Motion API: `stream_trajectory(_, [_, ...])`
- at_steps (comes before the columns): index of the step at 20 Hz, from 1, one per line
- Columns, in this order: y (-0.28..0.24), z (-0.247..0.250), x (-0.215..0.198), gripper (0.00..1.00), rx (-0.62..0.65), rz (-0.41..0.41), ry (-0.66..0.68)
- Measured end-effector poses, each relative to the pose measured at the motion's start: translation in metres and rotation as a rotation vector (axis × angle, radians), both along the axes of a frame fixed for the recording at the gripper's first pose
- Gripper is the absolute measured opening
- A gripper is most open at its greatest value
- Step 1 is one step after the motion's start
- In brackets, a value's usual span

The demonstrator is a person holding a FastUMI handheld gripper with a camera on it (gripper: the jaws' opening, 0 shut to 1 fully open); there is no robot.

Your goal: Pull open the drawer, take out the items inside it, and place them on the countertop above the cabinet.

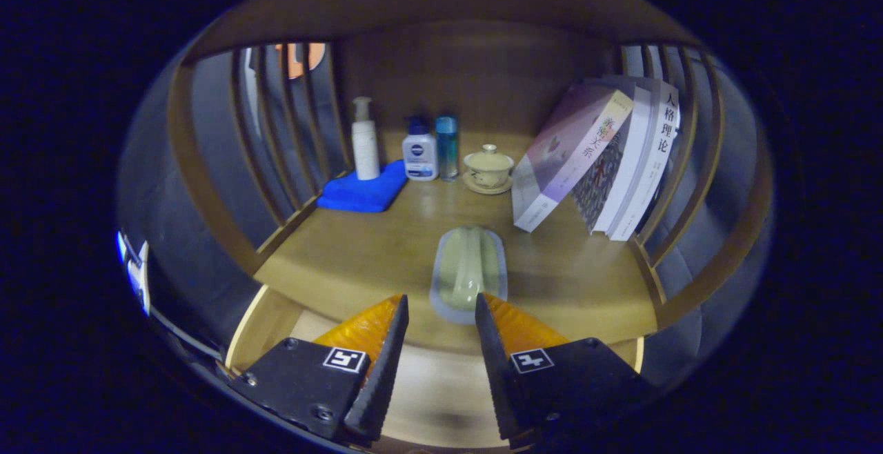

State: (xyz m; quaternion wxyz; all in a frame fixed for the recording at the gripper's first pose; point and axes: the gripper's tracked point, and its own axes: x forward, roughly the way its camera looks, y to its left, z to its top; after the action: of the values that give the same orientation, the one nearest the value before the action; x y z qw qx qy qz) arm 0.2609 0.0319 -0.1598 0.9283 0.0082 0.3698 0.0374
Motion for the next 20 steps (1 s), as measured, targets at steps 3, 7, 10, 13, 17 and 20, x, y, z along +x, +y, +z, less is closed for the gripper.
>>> stream_trajectory(3, [0.011,0.024,-0.034,0.63,0.019,0.041,-0.071])
stream_trajectory(7, [0.032,0.067,-0.075,0.67,0.065,0.097,-0.210])
stream_trajectory(10, [0.045,0.099,-0.105,0.72,0.094,0.134,-0.336])
stream_trajectory(13, [0.052,0.112,-0.131,0.79,0.096,0.143,-0.420])
stream_trajectory(17, [0.066,0.111,-0.171,0.83,0.121,0.155,-0.497])
stream_trajectory(20, [0.075,0.086,-0.193,0.88,0.127,0.156,-0.526])
